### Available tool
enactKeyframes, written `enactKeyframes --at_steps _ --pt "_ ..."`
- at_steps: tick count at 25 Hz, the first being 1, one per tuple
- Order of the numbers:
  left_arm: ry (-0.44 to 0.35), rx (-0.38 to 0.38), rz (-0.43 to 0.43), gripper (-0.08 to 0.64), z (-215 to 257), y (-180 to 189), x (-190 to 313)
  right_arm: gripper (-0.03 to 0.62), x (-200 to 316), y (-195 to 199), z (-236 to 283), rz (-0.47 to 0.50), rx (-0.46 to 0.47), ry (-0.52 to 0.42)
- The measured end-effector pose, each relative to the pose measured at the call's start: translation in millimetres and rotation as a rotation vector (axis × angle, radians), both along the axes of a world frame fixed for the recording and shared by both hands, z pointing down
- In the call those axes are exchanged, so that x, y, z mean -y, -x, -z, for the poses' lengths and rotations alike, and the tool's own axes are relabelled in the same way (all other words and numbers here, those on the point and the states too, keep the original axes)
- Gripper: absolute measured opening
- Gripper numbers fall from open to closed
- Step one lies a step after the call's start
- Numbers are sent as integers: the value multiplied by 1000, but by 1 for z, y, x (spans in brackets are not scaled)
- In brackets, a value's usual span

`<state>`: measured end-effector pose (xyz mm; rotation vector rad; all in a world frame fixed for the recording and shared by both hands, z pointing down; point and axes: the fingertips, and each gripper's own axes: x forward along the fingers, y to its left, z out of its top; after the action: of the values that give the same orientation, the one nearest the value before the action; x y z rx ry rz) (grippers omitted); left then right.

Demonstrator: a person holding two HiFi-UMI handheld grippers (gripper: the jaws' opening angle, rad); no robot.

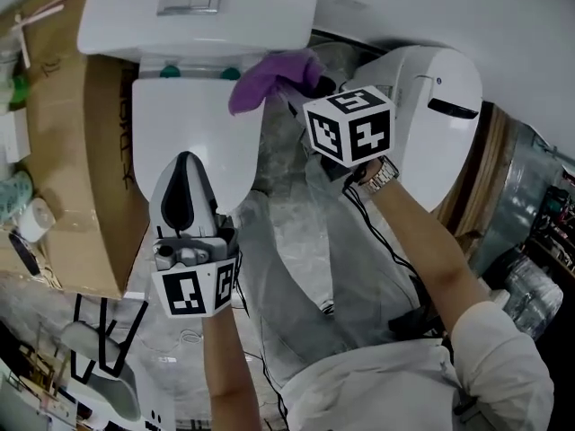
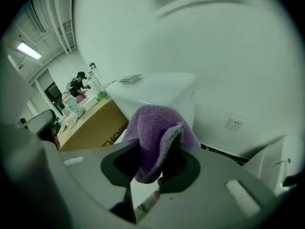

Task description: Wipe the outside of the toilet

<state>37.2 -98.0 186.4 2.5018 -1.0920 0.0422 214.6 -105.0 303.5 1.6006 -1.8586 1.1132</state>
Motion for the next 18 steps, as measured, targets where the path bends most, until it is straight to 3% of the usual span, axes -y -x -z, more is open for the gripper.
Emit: enactKeyframes --at_steps 6,18 --pt "2 -23 -35 6 -7 33 22 97 19 21 -2 -140 14 15" --pt "18 -21 -81 6 -30 80 36 97 66 74 -2 -183 14 -6"
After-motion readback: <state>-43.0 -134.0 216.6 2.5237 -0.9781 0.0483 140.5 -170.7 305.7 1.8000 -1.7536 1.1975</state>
